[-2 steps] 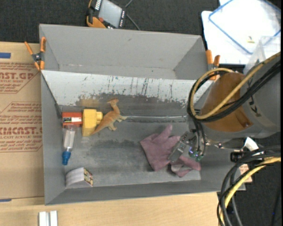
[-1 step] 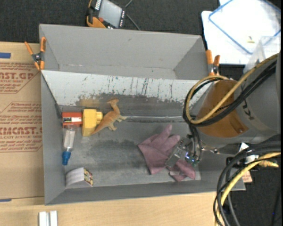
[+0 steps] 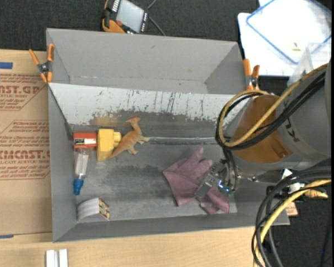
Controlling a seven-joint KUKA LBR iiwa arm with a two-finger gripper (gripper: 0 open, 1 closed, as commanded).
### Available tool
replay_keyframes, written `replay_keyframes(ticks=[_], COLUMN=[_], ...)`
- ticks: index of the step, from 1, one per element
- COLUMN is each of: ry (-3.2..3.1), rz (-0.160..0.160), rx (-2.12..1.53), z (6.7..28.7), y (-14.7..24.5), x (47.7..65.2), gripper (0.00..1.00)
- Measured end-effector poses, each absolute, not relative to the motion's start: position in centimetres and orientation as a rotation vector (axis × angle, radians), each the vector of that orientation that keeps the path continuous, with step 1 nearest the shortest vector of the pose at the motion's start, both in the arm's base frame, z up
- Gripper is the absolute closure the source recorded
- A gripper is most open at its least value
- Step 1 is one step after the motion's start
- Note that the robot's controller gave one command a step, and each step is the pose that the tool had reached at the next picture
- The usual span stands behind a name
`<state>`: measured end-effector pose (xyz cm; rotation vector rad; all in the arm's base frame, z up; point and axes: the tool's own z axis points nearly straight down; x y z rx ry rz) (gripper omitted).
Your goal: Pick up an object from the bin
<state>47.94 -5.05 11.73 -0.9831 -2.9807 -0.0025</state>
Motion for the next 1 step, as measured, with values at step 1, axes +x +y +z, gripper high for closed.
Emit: replay_keyframes(ticks=[1], ry=[-2.981], rz=[-0.002], rx=[-0.983], z=[12.11], y=[-5.03], x=[47.94], gripper=[1.00])
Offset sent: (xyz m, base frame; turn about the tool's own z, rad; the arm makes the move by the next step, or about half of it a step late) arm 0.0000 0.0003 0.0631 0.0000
